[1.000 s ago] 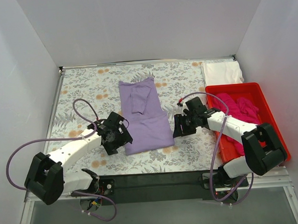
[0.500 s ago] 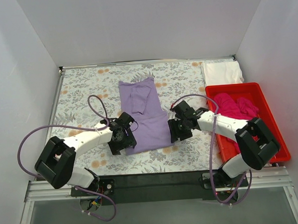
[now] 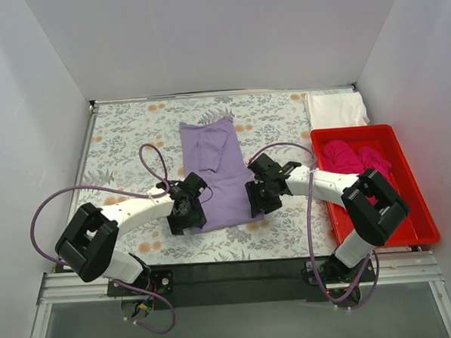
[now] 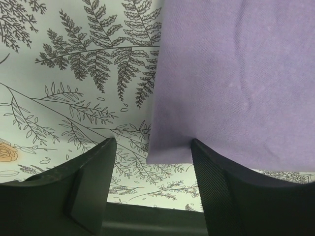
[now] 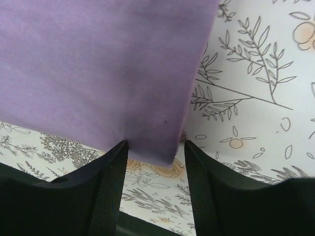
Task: Fold and stack the t-shirts
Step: Fold the tshirt
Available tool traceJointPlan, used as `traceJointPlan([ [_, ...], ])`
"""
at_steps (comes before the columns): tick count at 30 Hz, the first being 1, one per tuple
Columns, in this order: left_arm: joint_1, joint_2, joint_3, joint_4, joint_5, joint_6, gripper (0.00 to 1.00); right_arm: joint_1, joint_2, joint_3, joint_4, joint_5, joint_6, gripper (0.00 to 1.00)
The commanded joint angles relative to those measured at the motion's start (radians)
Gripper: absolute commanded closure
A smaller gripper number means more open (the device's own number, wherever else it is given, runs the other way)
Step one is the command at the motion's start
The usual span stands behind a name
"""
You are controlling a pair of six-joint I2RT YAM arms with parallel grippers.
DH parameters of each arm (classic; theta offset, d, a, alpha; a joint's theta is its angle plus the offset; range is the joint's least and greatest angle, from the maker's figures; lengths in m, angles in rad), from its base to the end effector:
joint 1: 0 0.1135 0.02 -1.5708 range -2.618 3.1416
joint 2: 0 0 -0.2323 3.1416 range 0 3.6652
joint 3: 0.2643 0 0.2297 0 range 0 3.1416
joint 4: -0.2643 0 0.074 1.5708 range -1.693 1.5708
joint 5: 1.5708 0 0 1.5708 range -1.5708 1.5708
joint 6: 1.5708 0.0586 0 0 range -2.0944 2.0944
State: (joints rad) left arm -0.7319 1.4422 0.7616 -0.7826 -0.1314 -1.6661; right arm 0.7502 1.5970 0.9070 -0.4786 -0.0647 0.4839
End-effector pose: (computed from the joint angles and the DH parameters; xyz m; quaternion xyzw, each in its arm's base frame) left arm 0.1647 -0.1376 0.1197 -0.4518 0.8881 -0.0262 0.0806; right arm 0.2075 0.1985 0.1290 -0.1364 0.9698 0.1414 0.1445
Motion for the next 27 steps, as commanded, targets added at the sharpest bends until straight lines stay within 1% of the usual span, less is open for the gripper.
traceJointPlan([
  [1, -0.015, 0.012, -0.064, 0.034, 0.018, -0.007, 0.43, 0.040, 0.037, -0.006, -0.046, 0.040, 0.047, 0.52],
  [4, -0.020, 0.012, -0.085, 0.049, 0.030, -0.009, 0.45, 0.064, 0.053, -0.026, -0.077, 0.060, 0.073, 0.52],
  [5, -0.021, 0.020, -0.088, 0.051, 0.038, -0.011, 0.45, 0.075, 0.058, -0.034, -0.089, 0.098, 0.084, 0.52],
  [9, -0.030, 0.040, -0.100, 0.060, 0.047, -0.014, 0.46, 0.100, 0.087, -0.036, -0.120, 0.149, 0.097, 0.53],
  [11, -0.037, 0.050, -0.107, 0.069, 0.056, -0.014, 0.47, 0.104, 0.096, -0.039, -0.121, 0.161, 0.099, 0.54],
  [13, -0.044, 0.067, -0.108, 0.075, 0.061, -0.012, 0.51, 0.107, 0.104, -0.043, -0.121, 0.166, 0.102, 0.58],
  [14, -0.047, 0.075, -0.108, 0.078, 0.061, -0.014, 0.53, 0.109, 0.107, -0.045, -0.121, 0.164, 0.102, 0.60],
  [15, -0.049, 0.086, -0.110, 0.078, 0.062, -0.014, 0.59, 0.107, 0.109, -0.046, -0.120, 0.164, 0.102, 0.63],
  [17, -0.050, 0.090, -0.114, 0.088, 0.067, -0.017, 0.68, 0.112, 0.112, -0.048, -0.121, 0.166, 0.098, 0.74],
  [18, -0.052, 0.092, -0.114, 0.089, 0.069, -0.017, 0.76, 0.113, 0.110, -0.046, -0.121, 0.167, 0.093, 0.80],
  [19, -0.052, 0.089, -0.116, 0.092, 0.069, -0.017, 0.89, 0.112, 0.107, -0.046, -0.120, 0.166, 0.085, 0.88],
  [20, -0.052, 0.086, -0.113, 0.092, 0.070, -0.014, 1.00, 0.113, 0.106, -0.045, -0.121, 0.163, 0.079, 0.92],
  [22, -0.054, 0.073, -0.105, 0.092, 0.094, 0.017, 1.00, 0.112, 0.098, -0.039, -0.123, 0.149, 0.058, 0.99],
  [24, -0.052, 0.064, -0.082, 0.065, 0.124, 0.037, 1.00, 0.112, 0.084, -0.033, -0.150, 0.111, 0.039, 0.99],
  [27, -0.064, 0.014, -0.061, -0.039, 0.219, 0.080, 1.00, 0.115, 0.035, -0.059, -0.199, 0.020, 0.002, 0.99],
])
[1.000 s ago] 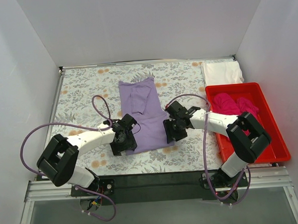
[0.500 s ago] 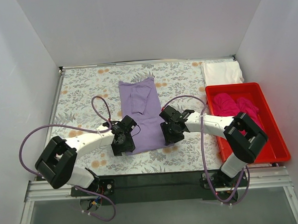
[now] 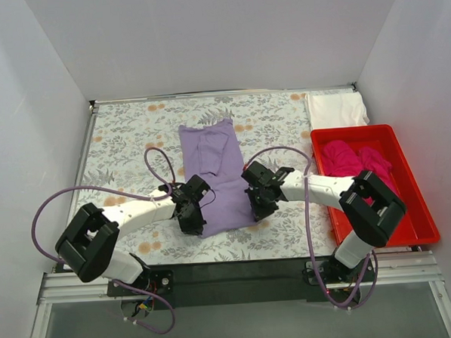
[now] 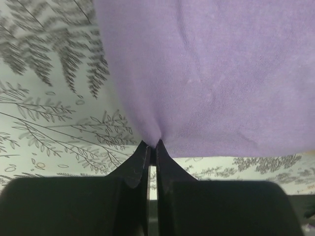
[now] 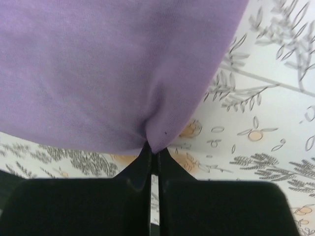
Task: Fold and stack the t-shirts
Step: Fold the tshirt
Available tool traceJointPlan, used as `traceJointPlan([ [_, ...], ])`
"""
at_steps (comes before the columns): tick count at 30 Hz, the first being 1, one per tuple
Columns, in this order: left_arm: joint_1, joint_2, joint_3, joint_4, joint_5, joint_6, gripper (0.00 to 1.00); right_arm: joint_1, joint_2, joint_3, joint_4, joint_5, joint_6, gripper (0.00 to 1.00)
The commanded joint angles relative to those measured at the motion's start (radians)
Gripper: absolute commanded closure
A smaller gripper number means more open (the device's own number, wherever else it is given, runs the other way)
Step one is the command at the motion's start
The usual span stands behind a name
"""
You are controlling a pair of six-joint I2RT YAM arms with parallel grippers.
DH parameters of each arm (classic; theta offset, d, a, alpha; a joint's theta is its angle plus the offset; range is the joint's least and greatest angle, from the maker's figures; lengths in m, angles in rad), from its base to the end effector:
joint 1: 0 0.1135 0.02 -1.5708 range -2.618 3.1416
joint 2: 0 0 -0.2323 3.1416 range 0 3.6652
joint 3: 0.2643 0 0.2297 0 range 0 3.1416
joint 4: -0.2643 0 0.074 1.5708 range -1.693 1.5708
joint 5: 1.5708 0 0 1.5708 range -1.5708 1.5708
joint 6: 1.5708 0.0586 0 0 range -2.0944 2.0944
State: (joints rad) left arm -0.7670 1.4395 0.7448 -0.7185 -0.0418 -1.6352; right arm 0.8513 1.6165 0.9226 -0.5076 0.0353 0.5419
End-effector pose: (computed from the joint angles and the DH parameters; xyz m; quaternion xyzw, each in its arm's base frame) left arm 0.1595 -0.1503 0.1171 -0.4207 0.9035 -0.0659 0.0479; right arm 0.1909 0.2147 0.1263 -0.1482 0.9716 0.1045 0.1519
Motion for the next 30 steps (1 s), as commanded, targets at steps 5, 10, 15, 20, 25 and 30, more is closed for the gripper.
traceJointPlan([
  [5, -0.086, -0.143, -0.073, -0.294, 0.362, 0.052, 1.00, 0.055, -0.084, -0.133, -0.322, -0.214, -0.111, 0.99],
  [10, -0.176, -0.341, -0.067, -0.426, 0.520, -0.031, 1.00, 0.088, -0.196, -0.150, -0.492, -0.327, -0.146, 0.99],
  [15, -0.176, -0.369, 0.076, -0.479, 0.409, -0.068, 1.00, 0.089, -0.181, 0.014, -0.652, -0.226, -0.223, 0.99],
  [20, -0.068, -0.254, 0.174, -0.460, 0.226, -0.017, 1.00, 0.000, -0.034, 0.339, -0.720, -0.100, -0.315, 0.99],
  [25, 0.115, -0.203, 0.257, -0.351, 0.054, 0.057, 1.00, -0.093, 0.106, 0.600, -0.714, -0.040, -0.370, 0.99],
  [30, 0.182, -0.145, 0.315, -0.210, -0.082, 0.145, 1.00, -0.144, 0.201, 0.768, -0.646, 0.023, -0.414, 0.99],
])
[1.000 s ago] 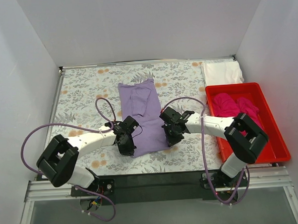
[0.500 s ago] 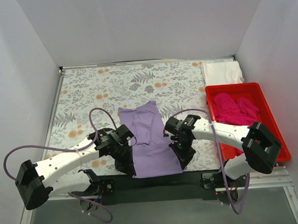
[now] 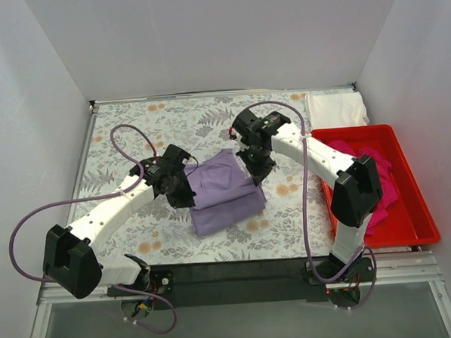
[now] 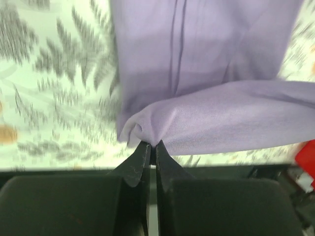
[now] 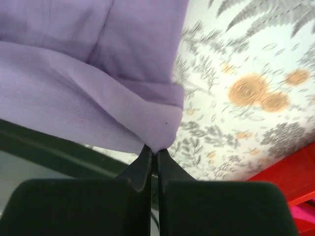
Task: Fold and stack the t-shirts
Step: Fold the tshirt
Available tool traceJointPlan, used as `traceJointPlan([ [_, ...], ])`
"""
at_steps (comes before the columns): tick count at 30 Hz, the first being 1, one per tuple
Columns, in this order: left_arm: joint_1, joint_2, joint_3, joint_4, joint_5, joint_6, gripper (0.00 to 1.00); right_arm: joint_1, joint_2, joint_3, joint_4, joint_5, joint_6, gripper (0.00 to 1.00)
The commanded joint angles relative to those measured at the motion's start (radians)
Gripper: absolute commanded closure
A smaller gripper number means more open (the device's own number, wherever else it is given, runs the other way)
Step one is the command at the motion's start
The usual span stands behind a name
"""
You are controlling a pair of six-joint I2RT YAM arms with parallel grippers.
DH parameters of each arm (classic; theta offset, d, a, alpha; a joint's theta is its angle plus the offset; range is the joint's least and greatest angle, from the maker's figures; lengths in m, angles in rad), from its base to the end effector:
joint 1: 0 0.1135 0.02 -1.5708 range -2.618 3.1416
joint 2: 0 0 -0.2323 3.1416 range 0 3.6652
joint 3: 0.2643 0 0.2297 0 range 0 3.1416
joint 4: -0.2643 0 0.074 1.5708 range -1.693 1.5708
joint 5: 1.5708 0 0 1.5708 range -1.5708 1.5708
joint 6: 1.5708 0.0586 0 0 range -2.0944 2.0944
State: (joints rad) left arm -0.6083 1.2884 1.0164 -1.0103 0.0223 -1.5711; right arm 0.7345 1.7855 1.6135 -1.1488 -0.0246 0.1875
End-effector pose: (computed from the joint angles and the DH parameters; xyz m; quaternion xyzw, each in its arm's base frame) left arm 0.1820 -0.1283 0.2077 -0.4568 0.8778 -0.1325 0.0567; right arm 0.2447 0.2229 0.2332 -0.2694 0.9548 0.0664 0.1062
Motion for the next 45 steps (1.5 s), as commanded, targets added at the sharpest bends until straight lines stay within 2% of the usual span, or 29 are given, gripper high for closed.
traceJointPlan([
  [1, 0.041, 0.015, 0.048, 0.132, -0.150, 0.097, 1.00, -0.032, 0.052, 0.091, 0.012, 0.084, -0.063, 0.99],
  [7, 0.104, 0.051, 0.060, 0.254, -0.199, 0.138, 1.00, -0.061, 0.117, 0.178, 0.107, 0.081, -0.088, 0.99],
  [18, 0.173, 0.058, -0.035, 0.429, -0.263, 0.137, 1.00, -0.067, 0.250, 0.322, 0.276, 0.066, -0.143, 0.99],
  [28, 0.242, 0.140, -0.128, 0.616, -0.280, 0.157, 1.00, -0.079, 0.353, 0.281, 0.391, 0.052, -0.132, 0.99],
  [45, 0.245, 0.227, -0.128, 0.754, -0.260, 0.258, 1.00, -0.119, 0.330, 0.204, 0.445, 0.084, -0.042, 0.99],
])
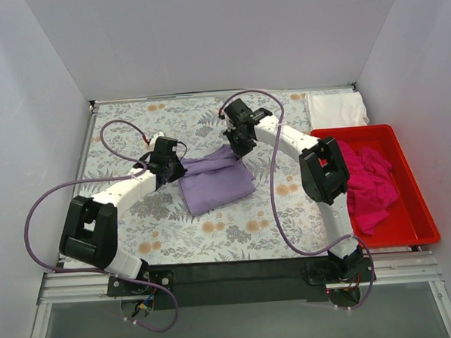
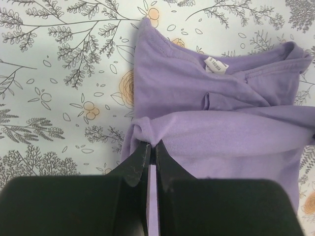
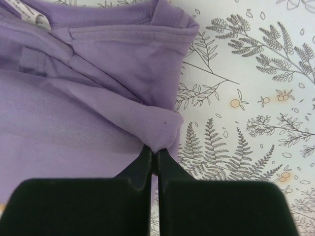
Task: Fold and stack the t-shirts
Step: Fold the tshirt
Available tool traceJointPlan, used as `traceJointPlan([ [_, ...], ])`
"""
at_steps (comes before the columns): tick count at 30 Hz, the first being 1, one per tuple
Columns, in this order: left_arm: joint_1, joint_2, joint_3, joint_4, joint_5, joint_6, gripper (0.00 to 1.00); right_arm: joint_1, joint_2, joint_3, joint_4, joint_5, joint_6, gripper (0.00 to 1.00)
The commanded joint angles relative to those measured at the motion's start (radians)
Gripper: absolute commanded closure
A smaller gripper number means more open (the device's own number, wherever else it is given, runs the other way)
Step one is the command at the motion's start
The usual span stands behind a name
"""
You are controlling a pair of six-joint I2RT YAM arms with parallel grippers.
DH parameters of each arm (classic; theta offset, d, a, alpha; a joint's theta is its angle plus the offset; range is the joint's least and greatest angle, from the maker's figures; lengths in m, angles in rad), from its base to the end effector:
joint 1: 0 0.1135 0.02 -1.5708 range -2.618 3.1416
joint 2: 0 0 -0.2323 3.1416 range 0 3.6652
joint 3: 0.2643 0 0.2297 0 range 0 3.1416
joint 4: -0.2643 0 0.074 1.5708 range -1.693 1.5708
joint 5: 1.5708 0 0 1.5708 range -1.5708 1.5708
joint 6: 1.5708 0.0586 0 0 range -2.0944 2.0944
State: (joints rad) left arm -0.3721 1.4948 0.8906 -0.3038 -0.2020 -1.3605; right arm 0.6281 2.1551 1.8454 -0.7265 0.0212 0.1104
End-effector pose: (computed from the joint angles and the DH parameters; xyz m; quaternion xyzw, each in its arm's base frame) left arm 0.2835 -0.0980 0.1650 -0.4751 0.8126 -0.1849 0.2823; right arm 0.3609 0.2606 0.1827 -0.2442 0.9330 0.0858 0.2500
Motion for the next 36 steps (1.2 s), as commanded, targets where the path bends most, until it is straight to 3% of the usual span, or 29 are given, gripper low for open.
traceJointPlan([
  [1, 0.009, 0.025, -0.001, 0.055, -0.034, 0.054, 1.00, -0.016, -0.043, -0.032, 0.027, 0.043, 0.044, 0.99],
  [3, 0.009, 0.035, -0.001, 0.075, -0.037, 0.073, 1.00, -0.019, -0.047, -0.040, 0.029, 0.062, 0.060, 0.98],
  [5, 0.009, 0.038, 0.001, 0.091, -0.037, 0.084, 0.93, -0.025, -0.049, -0.043, 0.029, 0.072, 0.078, 0.89],
  [6, 0.010, 0.036, 0.002, 0.100, -0.039, 0.089, 0.84, -0.027, -0.057, -0.044, 0.029, 0.072, 0.086, 0.81],
  [9, 0.010, -0.004, 0.008, 0.103, -0.021, 0.110, 0.62, -0.030, -0.093, -0.054, 0.030, 0.065, 0.098, 0.74],
  [10, 0.009, -0.030, 0.007, 0.107, -0.011, 0.126, 0.48, -0.030, -0.109, -0.064, 0.035, 0.057, 0.100, 0.70],
  [12, 0.010, -0.115, -0.016, 0.118, -0.001, 0.139, 0.34, -0.030, -0.161, -0.087, 0.058, 0.019, 0.094, 0.66],
  [14, 0.009, -0.194, -0.045, 0.123, 0.025, 0.165, 0.27, -0.030, -0.201, -0.151, 0.117, -0.051, 0.072, 0.64],
  [18, -0.005, -0.261, -0.102, 0.124, 0.122, 0.192, 0.30, -0.030, -0.297, -0.270, 0.218, -0.173, 0.057, 0.64],
  [20, -0.008, -0.260, -0.127, 0.132, 0.182, 0.205, 0.43, -0.030, -0.304, -0.311, 0.245, -0.239, 0.048, 0.64],
  [23, -0.013, -0.211, -0.140, 0.149, 0.258, 0.225, 0.53, -0.030, -0.281, -0.318, 0.275, -0.312, 0.032, 0.65],
  [27, -0.014, -0.108, -0.101, 0.187, 0.221, 0.253, 0.68, -0.030, -0.206, -0.282, 0.308, -0.349, 0.022, 0.66],
  [36, 0.032, 0.235, 0.197, 0.213, 0.171, 0.276, 0.69, -0.099, -0.032, -0.152, 0.410, -0.379, 0.084, 0.66],
])
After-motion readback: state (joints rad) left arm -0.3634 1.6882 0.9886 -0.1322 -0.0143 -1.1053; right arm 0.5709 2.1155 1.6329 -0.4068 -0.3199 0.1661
